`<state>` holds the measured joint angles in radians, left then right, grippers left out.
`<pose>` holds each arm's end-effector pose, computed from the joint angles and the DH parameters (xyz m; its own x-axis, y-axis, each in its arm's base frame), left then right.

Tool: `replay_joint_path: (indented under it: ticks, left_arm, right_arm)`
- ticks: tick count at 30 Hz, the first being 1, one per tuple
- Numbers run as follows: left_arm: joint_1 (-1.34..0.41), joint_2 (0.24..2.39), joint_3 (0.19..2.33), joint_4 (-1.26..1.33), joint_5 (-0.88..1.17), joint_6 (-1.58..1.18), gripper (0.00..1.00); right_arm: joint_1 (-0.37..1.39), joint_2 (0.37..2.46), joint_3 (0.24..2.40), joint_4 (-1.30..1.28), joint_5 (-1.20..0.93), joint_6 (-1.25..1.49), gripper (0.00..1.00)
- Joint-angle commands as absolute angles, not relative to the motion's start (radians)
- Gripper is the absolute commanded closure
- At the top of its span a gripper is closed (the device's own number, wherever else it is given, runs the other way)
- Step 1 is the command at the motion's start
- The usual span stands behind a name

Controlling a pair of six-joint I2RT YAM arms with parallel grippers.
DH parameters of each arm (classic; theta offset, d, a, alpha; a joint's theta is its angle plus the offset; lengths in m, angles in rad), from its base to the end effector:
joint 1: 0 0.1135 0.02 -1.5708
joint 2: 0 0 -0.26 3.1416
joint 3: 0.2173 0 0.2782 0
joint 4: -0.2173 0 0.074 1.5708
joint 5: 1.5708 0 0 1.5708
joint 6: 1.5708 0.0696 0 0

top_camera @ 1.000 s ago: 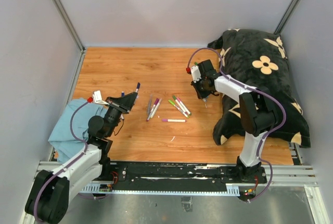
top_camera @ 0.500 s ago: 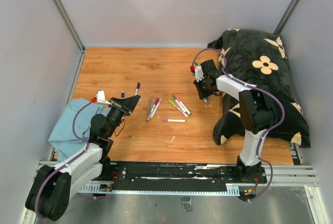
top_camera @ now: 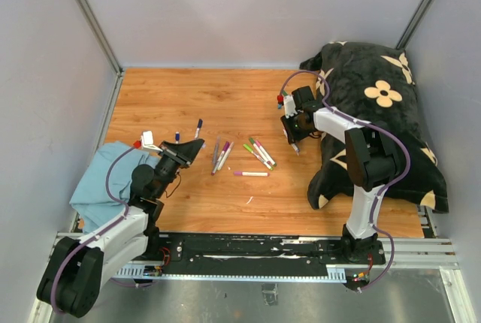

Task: Open the pen caps
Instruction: Place the pen at the center of the board, then place the pen cap at the center of the board.

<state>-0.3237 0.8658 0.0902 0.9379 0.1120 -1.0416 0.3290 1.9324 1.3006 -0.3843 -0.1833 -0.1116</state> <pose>0.2144 -0.0801 0.1873 -0.2858 -0.8089 -0.5138 0.3446 0.4135 -0.8427 0.4139 0.1547 0.1236 -0.7540 -0.3731 -0.5407 -0.4956 0.8633 0.0953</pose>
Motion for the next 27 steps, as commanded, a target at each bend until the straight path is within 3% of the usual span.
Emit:
replay_joint_path:
  ticks: [1, 9, 17, 23, 27]
  left_arm:
    - [-0.321, 0.879, 0.085, 0.954, 0.135, -1.051, 1.0]
    - [-0.374, 0.964, 0.134, 0.954, 0.137, -1.004, 1.0]
    - [-0.471, 1.254, 0.29, 0.954, 0.152, -0.94, 1.0]
    - [-0.513, 1.56, 0.542, 0.907, 0.254, -0.902, 1.0]
    - [-0.557, 1.729, 0.775, 0.678, 0.197, -0.859, 1.0]
  right_arm:
    - [0.321, 1.942, 1.334, -0.381, -0.199, -0.105, 0.77]
    - [0.321, 1.913, 1.342, -0.392, -0.213, -0.125, 0.76]
    - [0.312, 1.838, 1.332, -0.392, -0.24, -0.153, 0.75]
    - [0.302, 1.758, 1.337, -0.427, -0.343, -0.206, 0.74]
    - [0.29, 1.697, 1.335, -0.443, -0.389, -0.232, 0.74]
